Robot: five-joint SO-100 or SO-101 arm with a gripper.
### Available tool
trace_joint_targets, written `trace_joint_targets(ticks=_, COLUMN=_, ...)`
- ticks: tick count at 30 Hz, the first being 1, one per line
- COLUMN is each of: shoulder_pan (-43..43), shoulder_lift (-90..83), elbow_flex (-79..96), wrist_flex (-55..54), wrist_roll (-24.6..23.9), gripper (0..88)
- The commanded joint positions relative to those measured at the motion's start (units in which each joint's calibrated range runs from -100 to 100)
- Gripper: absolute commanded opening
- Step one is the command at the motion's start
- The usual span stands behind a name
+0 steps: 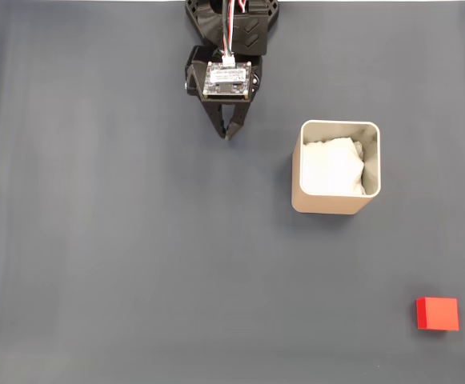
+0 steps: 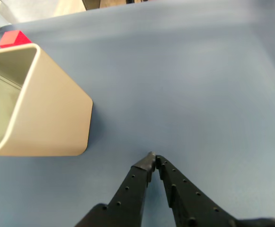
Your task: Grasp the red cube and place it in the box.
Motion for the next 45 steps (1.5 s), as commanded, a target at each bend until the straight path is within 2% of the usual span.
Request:
trace_joint_targets(ticks=1, shoulder_pan=0.0, shoulder_lift=0.7, elbow_flex=-0.3, wrist_flex=-4.4, wrist_roll=-0.2, gripper=0.2)
trace_joint_targets(ticks=11, shoulder_pan=-0.2, shoulder_lift=10.8, elbow_flex=-11.9, wrist_flex=-11.8, wrist_roll=-1.3, gripper=0.2)
trace_joint_targets(ticks=23, shoulder_pan=-3.2, shoulder_lift=27.3, elbow_flex=-32.9, wrist_flex=-11.9, wrist_roll=-0.9, gripper=0.2)
trace_joint_targets(ticks=33, shoulder_pan=-9.4, shoulder_lift=36.4, elbow_flex=-44.3, wrist_flex=-9.4, wrist_roll=1.7, gripper=0.2)
trace_joint_targets(ticks=45, shoulder_pan=-20.6, shoulder_lift=47.1, elbow_flex=-58.6, wrist_flex=-3.5, wrist_roll=3.3, gripper=0.2)
